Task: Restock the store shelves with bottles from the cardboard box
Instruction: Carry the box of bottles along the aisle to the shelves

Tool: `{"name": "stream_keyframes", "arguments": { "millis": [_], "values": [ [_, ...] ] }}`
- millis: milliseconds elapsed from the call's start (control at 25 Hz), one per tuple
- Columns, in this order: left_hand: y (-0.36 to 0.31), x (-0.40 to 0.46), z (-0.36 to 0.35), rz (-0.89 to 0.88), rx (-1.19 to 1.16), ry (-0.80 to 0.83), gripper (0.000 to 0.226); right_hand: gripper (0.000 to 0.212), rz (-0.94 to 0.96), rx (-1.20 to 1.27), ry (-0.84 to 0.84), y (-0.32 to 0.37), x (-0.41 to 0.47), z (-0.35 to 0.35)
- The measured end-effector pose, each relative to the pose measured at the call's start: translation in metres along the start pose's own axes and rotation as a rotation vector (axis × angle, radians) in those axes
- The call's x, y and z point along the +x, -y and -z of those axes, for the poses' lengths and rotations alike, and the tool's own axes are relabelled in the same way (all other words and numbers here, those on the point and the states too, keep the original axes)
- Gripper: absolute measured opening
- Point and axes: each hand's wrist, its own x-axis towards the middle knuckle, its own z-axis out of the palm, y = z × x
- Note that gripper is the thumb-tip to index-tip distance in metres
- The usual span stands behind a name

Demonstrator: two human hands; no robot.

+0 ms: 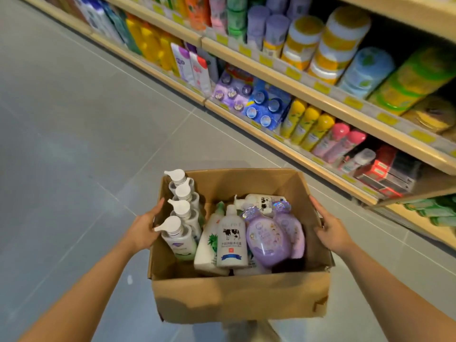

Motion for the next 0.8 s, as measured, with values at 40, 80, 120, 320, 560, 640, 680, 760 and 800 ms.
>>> {"name": "stream_keyframes", "arguments": {
  "millis": [40, 80, 120, 320, 560, 640, 680, 760, 800],
  "values": [
    [0.013, 0.017, 0.014, 0.004, 0.001, -0.006, 0.074, 0.086, -0.003, -0.005, 0.004, 0.016, 0.013, -0.01],
    [0.023, 0.035, 0.028, 0.005, 0.011, -0.01, 0.075, 0.087, 0.002, -0.011, 0.006, 0.033, 0.029, -0.017],
    [0.034, 0.053, 0.04, 0.001, 0.028, 0.003, 0.075, 0.087, 0.004, -0.021, 0.02, 0.049, 0.044, -0.024],
    [0.08, 0.128, 0.105, -0.009, 0.062, -0.003, 0.076, 0.08, -0.044, -0.043, 0.023, 0.139, 0.103, -0.051],
    [0.131, 0.217, 0.202, -0.071, 0.077, 0.035, 0.078, 0.073, -0.081, -0.037, -0.025, 0.246, 0.15, -0.08],
    [0.147, 0.249, 0.24, -0.109, 0.089, 0.047, 0.081, 0.073, -0.138, -0.021, -0.064, 0.287, 0.158, -0.1],
    [0.155, 0.265, 0.259, -0.138, 0.109, 0.06, 0.082, 0.073, -0.174, -0.02, -0.069, 0.308, 0.162, -0.109],
    [0.176, 0.297, 0.298, -0.184, 0.121, 0.078, 0.081, 0.08, -0.208, -0.002, -0.11, 0.345, 0.172, -0.133],
    [0.186, 0.314, 0.318, -0.185, 0.136, 0.09, 0.081, 0.082, -0.216, 0.005, -0.124, 0.362, 0.178, -0.144]
  ]
}}
